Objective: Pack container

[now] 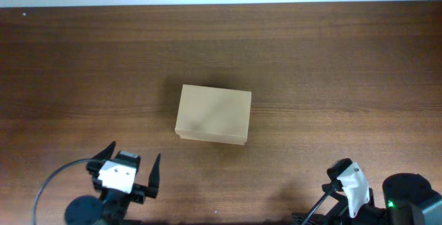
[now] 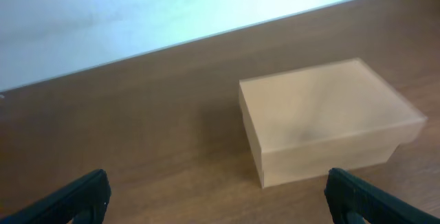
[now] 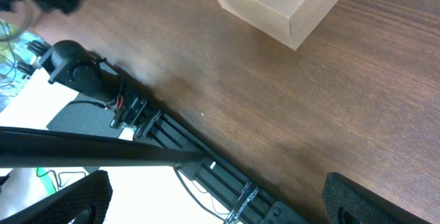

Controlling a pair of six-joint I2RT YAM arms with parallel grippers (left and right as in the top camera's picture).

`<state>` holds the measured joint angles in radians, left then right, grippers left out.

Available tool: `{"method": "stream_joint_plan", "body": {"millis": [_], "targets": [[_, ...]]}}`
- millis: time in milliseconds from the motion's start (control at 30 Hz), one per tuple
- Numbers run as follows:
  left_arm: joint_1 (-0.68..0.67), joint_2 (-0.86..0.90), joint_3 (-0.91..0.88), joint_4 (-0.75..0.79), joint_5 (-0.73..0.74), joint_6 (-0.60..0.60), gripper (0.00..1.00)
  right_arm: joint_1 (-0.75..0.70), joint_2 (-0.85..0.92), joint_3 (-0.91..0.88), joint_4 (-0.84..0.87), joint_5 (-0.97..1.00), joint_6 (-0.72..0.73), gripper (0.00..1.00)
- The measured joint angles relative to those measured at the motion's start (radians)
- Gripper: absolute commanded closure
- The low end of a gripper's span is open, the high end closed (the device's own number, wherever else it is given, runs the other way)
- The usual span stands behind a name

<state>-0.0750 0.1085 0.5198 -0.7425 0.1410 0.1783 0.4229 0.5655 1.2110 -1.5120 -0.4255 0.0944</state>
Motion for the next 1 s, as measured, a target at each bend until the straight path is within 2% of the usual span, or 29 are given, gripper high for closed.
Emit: {"method": "stream_joint_plan", "body": {"millis": [267, 500, 1000], "targets": [[0.0, -0.074, -0.221, 0.125, 0.0, -0.007, 0.0, 0.0, 0.0, 0.0, 0.0, 0.003, 0.0, 0.01], [0.0, -0.092, -0.335, 0.209, 0.0, -0.046, 0.0, 0.0, 0.0, 0.0, 0.0, 0.003, 0.0, 0.01], [0.0, -0.092, -0.356, 0.212, 0.0, -0.067, 0.0, 0.0, 0.0, 0.0, 0.0, 0.003, 0.0, 0.01]]}}
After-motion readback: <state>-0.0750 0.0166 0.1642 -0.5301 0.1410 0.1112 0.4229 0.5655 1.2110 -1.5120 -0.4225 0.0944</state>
